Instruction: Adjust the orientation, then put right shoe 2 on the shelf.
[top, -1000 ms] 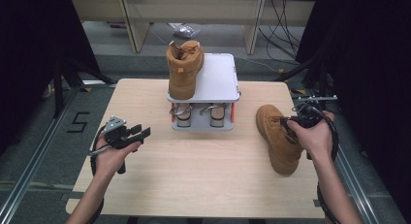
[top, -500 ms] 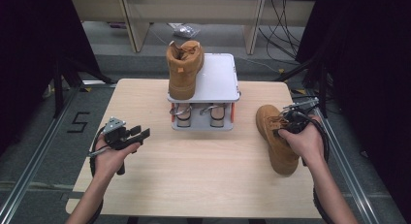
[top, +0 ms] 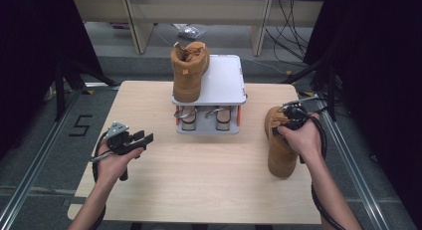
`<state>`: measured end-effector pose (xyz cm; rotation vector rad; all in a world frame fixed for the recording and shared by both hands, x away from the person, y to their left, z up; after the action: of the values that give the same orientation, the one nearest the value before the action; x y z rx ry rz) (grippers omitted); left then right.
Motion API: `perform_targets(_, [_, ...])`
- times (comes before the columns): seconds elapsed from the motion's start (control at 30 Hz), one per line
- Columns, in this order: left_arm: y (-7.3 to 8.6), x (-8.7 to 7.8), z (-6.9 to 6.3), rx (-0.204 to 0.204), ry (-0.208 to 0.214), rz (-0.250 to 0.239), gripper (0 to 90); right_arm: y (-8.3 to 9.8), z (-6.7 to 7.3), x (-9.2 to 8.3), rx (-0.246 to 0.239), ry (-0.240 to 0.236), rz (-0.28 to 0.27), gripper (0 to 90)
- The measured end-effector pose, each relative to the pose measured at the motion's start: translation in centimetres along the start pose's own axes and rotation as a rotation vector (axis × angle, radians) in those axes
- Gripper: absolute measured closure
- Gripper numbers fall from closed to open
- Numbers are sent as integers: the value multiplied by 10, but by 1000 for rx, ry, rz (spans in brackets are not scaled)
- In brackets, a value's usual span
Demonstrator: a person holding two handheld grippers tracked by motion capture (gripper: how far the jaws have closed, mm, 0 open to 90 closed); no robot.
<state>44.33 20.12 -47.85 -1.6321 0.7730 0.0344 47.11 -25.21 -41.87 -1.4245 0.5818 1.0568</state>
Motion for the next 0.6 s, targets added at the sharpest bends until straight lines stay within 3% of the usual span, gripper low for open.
perform_targets(0.07, [1, -1, 3, -10, -3, -3, 555, 0, -1, -1, -9, -5, -11, 678])
perform_targets(0.23, [0, -2, 8, -21, -11, -11, 554, -3, -6, -19, 26, -12, -59, 578])
perform_targets(0.27, [-1, -2, 8, -22, -11, -11, 554, -5, -11, -23, 15, -10, -85, 568])
perform_targets(0.3, [-1, -2, 8, -21, -12, -9, 554, -6, -13, -29, 62, 3, -91, 554])
perform_targets(0.4, [-1, -2, 7, -16, -12, -4, 554, -9, -29, -40, 58, 20, -161, 539])
perform_targets(0.43, [-2, -3, 7, -14, -10, -5, 554, -7, -33, -44, 125, 27, -152, 535])
perform_targets(0.53, [-3, -7, 6, -9, -10, -15, 554, -3, -51, -45, 147, 81, -149, 521])
perform_targets(0.57, [-2, -8, 6, -11, -13, -17, 554, -2, -59, -45, 122, 89, -156, 517])
perform_targets(0.6, [-2, -9, 6, -10, -13, -18, 554, -2, -63, -45, 135, 93, -152, 513])
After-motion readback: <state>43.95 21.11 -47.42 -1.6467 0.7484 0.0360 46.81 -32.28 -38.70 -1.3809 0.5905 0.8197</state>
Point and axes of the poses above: each handheld gripper's, and its own axes: x roughly forward along the jaws, y roughly out of its underside, z roughly to its left, the point moved 6 cm from there along x, roughly forward along the jaws
